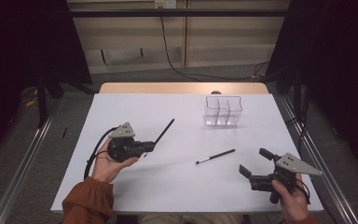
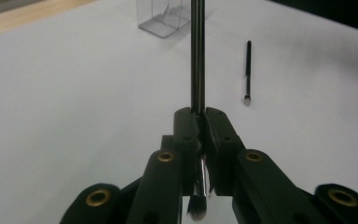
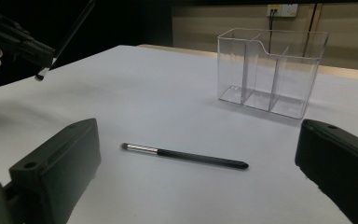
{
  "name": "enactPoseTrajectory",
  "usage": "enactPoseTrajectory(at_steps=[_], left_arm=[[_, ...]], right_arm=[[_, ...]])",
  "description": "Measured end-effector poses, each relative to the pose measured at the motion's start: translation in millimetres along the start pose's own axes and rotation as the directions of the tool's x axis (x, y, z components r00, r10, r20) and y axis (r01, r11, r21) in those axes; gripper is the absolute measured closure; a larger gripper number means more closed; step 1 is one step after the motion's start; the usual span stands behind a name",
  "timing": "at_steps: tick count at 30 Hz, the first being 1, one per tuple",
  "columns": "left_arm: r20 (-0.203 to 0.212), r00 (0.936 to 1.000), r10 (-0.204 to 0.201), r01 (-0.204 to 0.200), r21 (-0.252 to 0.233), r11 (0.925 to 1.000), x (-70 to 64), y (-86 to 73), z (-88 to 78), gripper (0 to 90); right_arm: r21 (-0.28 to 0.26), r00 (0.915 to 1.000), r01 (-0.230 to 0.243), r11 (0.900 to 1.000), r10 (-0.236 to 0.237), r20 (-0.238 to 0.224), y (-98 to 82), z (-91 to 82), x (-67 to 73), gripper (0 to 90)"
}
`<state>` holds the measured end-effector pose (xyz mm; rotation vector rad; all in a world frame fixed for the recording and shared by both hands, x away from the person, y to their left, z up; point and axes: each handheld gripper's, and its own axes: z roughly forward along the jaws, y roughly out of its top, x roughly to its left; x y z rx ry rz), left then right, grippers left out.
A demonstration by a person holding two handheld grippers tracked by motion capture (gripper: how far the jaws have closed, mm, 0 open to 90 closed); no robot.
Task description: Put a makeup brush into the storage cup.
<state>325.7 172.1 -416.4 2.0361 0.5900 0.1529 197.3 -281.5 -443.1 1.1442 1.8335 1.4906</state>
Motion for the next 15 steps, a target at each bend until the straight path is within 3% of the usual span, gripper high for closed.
enactPoseTrajectory(at_steps=[3, 6, 15], left_arm=[[-0.005, 0.9999, -0.012, 0.012, -0.045, 0.9989, 1.5, 0.5, -3.4, 84.0], [0.016, 0.9993, -0.032, 0.034, -0.084, 0.9959, 2.7, 1.1, -5.4, 84.0], [0.046, 0.9989, -0.011, 0.017, -0.151, 0.9884, -10.6, 6.9, -9.4, 84.0]], right_arm=[[0.000, 1.0000, 0.003, 1.000, -0.003, 0.000, -0.4, -0.4, -0.8, 0.0], [0.001, 1.0000, 0.000, 1.000, 0.000, -0.002, -0.9, -0.9, -0.5, 0.0], [-0.003, 1.0000, -0.002, 1.000, 0.002, -0.007, -0.1, 0.5, -0.1, 0.0]])
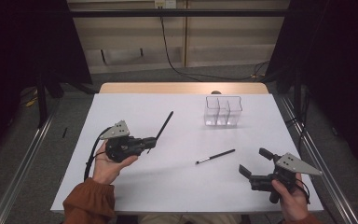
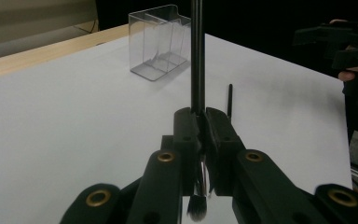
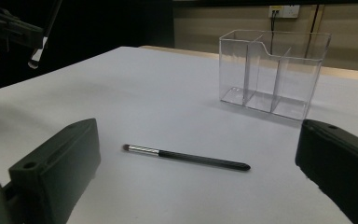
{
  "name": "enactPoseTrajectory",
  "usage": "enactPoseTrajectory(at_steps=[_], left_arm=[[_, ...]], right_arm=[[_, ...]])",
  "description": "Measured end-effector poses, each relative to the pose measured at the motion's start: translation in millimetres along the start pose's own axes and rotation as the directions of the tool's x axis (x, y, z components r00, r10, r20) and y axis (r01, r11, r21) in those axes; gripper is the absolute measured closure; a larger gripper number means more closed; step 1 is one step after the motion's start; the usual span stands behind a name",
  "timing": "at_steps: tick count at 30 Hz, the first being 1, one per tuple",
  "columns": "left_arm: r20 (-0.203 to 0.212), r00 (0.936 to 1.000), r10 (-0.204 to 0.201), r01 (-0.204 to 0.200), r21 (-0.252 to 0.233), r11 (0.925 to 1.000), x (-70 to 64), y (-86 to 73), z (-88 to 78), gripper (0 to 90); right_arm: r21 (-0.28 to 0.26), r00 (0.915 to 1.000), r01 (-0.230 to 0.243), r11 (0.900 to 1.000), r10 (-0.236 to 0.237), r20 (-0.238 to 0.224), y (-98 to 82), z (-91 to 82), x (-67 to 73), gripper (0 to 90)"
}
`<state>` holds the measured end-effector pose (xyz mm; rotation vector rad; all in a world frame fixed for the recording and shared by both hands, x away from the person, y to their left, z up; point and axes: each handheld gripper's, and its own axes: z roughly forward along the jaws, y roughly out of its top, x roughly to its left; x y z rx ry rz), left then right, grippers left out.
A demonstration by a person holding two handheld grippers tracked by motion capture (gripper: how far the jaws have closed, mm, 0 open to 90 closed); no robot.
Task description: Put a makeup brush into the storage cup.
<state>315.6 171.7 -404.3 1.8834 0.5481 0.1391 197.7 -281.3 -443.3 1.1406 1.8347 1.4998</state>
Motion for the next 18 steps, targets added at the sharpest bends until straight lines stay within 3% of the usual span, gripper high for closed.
enactPoseTrajectory(at_steps=[8, 18], left_arm=[[0.044, 0.9990, 0.012, -0.012, 0.003, 0.9999, -14.8, 6.7, 7.5, 84.0], [0.111, 0.9931, 0.036, -0.040, 0.032, 0.9987, -39.5, 13.9, 21.4, 84.1]], right_arm=[[-0.007, 1.0000, 0.000, 1.000, 0.000, 0.004, 0.2, -0.8, 0.6, 0.0], [-0.020, 0.9997, 0.019, 1.000, -0.020, -0.015, 2.6, 0.9, 4.6, 0.0]])
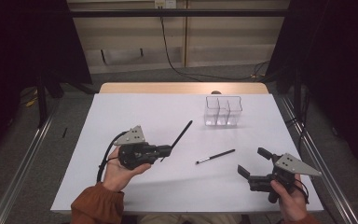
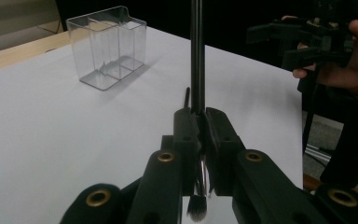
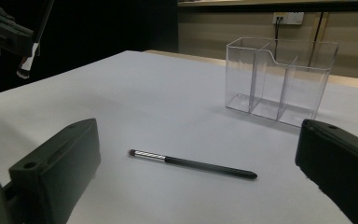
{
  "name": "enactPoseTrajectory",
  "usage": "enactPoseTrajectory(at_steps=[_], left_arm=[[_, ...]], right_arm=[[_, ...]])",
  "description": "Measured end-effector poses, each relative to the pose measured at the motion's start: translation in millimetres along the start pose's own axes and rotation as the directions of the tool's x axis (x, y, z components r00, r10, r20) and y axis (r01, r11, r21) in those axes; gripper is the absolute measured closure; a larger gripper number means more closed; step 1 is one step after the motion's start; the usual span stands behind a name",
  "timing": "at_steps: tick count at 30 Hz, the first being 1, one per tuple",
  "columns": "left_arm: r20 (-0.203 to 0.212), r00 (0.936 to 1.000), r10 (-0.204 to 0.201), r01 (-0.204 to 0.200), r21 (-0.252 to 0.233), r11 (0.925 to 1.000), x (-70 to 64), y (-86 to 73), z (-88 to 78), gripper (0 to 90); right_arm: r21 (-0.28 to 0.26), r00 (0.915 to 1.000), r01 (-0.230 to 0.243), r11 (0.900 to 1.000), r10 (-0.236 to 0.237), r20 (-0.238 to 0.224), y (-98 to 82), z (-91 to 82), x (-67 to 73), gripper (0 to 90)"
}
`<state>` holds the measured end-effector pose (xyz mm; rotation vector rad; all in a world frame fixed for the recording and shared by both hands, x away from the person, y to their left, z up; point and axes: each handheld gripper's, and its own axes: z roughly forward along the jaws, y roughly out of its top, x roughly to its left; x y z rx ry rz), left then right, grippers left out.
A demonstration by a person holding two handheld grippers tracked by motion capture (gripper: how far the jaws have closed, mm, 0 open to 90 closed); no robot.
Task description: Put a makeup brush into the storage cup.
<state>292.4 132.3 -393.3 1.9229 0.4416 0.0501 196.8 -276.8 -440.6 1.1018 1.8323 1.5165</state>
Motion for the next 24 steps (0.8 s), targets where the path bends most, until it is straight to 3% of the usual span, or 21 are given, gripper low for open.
enactPoseTrajectory(at_steps=[8, 19, 22, 24], left_arm=[[0.024, 0.9996, -0.013, 0.012, 0.030, 0.9995, -2.7, 4.7, 10.9, 84.0], [0.047, 0.9988, 0.015, -0.019, 0.090, 0.9958, -7.1, 20.1, 17.1, 84.0], [0.041, 0.9984, 0.040, -0.045, 0.140, 0.9892, -7.7, 22.4, 18.6, 84.0], [0.046, 0.9983, 0.035, -0.043, 0.172, 0.9842, -7.9, 24.0, 19.6, 84.0]], right_arm=[[0.004, 0.9999, 0.003, 1.000, -0.003, -0.011, -0.1, 2.1, -0.7, 0.0], [0.011, 0.9990, 0.021, 1.000, -0.020, -0.039, 0.1, 4.4, 2.1, 0.0], [0.011, 0.9992, 0.019, 1.000, -0.019, -0.034, -0.4, 4.3, 1.1, 0.0], [0.012, 0.9992, 0.019, 1.000, -0.018, -0.035, -0.5, 4.2, 1.2, 0.0]])
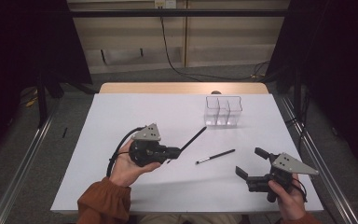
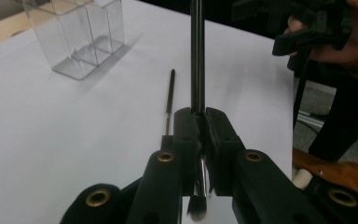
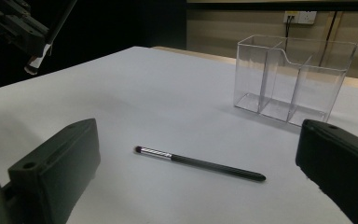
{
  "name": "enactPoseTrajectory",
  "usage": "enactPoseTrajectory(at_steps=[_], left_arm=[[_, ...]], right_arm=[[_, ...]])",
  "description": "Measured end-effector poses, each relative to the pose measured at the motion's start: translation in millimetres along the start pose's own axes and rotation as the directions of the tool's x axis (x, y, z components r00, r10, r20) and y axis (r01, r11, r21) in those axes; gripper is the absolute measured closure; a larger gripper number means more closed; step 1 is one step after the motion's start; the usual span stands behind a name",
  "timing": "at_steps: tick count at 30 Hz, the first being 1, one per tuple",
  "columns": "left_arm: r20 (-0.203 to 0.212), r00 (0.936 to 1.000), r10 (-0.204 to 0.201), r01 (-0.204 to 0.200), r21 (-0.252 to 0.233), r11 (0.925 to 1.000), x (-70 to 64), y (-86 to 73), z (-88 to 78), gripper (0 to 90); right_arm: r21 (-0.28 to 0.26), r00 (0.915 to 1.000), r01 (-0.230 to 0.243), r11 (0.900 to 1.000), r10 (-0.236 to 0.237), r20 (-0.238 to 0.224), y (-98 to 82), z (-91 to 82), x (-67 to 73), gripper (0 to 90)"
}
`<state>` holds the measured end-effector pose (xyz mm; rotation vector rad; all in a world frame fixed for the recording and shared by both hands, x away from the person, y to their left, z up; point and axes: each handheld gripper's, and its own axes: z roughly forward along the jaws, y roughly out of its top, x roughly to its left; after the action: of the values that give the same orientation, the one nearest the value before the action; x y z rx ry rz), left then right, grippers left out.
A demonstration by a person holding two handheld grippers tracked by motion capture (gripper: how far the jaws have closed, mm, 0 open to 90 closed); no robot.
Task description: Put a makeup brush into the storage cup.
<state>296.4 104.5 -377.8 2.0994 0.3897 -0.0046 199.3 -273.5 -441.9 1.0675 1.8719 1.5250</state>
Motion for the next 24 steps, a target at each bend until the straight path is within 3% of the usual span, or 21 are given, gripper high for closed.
enactPoseTrajectory(at_steps=[6, 14, 19, 24], left_arm=[[0.015, 0.9999, 0.007, -0.009, 0.091, 0.9958, -2.0, 5.1, 1.6, 84.0], [0.029, 0.9991, 0.031, -0.036, 0.194, 0.9803, -3.1, 9.7, 7.0, 84.0], [0.043, 0.9973, 0.059, -0.068, 0.258, 0.9637, -4.7, 12.5, 12.2, 84.0], [0.056, 0.9951, 0.082, -0.096, 0.321, 0.9422, -6.9, 15.0, 15.6, 84.0]], right_arm=[[0.011, 0.9996, 0.022, 1.000, -0.022, -0.019, 0.2, 1.8, 2.0, 0.0], [0.035, 0.9986, 0.025, 0.999, -0.023, -0.047, 1.9, 3.4, 3.3, 0.0], [0.038, 0.9969, 0.049, 0.998, -0.046, -0.064, 4.2, 4.5, 5.3, 0.0], [0.046, 0.9946, 0.069, 0.997, -0.065, -0.080, 7.5, 4.1, 7.7, 0.2]])
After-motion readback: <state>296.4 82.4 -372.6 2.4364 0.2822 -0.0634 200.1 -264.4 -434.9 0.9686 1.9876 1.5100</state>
